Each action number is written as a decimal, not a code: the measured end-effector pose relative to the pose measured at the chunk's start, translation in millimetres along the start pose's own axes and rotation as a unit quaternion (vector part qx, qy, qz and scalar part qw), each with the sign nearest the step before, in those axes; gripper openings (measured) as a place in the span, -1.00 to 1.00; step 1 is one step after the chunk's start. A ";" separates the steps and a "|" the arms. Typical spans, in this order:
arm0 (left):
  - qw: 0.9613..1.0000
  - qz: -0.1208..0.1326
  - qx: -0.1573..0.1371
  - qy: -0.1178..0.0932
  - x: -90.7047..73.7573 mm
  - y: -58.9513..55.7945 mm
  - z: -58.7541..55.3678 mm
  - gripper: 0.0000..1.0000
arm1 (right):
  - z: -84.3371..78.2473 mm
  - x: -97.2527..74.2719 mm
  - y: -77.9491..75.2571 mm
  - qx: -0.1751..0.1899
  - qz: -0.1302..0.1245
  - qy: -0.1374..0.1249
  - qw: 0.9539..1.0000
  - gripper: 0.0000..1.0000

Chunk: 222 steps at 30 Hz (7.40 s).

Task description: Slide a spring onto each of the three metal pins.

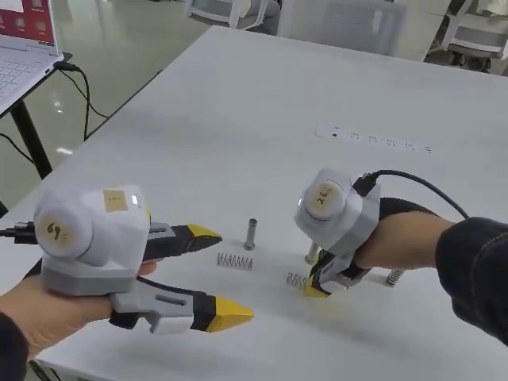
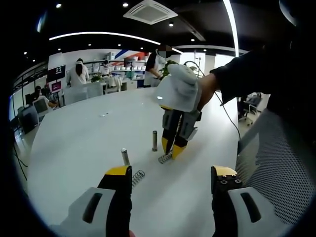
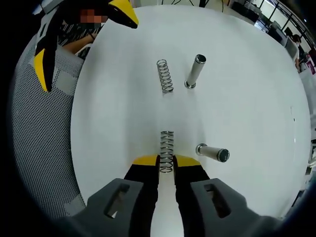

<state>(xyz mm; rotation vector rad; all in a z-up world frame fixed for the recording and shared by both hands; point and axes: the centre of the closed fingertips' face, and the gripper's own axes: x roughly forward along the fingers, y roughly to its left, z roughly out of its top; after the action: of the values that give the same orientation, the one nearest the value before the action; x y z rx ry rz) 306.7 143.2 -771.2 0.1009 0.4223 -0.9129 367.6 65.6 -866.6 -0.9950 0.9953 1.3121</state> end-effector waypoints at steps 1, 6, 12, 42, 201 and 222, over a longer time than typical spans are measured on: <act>1.000 -0.001 0.001 0.000 0.8 -0.5 0.4 0.26 | -0.8 -0.4 0.7 0.002 0.002 0.002 1.000 -0.74; 1.000 -0.009 0.004 0.003 4.5 -4.0 0.6 0.26 | -1.7 -7.5 4.3 -0.001 0.005 0.005 1.000 -0.74; 1.000 -0.018 0.007 0.005 9.4 -8.0 1.1 0.25 | 4.1 -21.7 8.7 -0.017 0.007 0.004 1.000 -0.75; 0.996 -0.066 0.062 0.002 19.7 -27.5 12.7 -0.20 | 52.5 -85.8 68.0 -0.088 0.064 -0.050 0.993 -0.75; 0.992 -0.097 0.081 -0.022 24.9 -39.8 18.5 -0.67 | 65.2 -106.6 67.5 -0.105 0.045 -0.049 0.992 -0.74; 0.998 -0.047 0.042 -0.016 14.6 -15.3 10.2 -0.04 | 51.3 -111.0 42.9 -0.078 0.027 -0.044 0.996 -0.74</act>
<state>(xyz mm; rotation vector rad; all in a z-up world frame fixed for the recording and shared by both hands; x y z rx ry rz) 305.7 120.3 -766.2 0.1434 0.3614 -1.0229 323.7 84.3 -746.1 -1.0243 0.8682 1.4852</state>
